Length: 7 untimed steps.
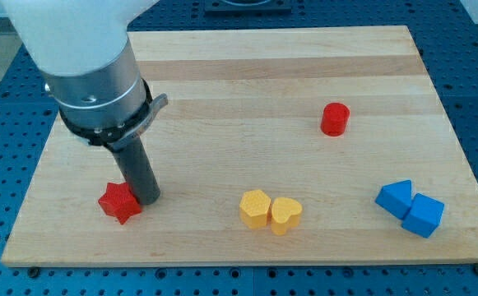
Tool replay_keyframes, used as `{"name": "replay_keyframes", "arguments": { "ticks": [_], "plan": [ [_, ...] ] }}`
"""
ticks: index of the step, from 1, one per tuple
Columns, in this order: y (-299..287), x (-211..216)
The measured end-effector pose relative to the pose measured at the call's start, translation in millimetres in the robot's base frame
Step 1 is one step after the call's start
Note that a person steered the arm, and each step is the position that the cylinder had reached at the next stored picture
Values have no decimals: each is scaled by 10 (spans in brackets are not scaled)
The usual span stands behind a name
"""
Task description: Push red star to the bottom left corner of the board
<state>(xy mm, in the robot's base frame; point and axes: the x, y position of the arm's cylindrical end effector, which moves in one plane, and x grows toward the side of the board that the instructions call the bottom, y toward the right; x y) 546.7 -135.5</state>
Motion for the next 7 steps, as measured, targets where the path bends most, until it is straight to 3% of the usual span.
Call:
{"name": "replay_keyframes", "arguments": {
  "ticks": [2, 6, 7],
  "plan": [
    [-65, 75],
    [-1030, 75],
    [-944, 51]
  ]
}}
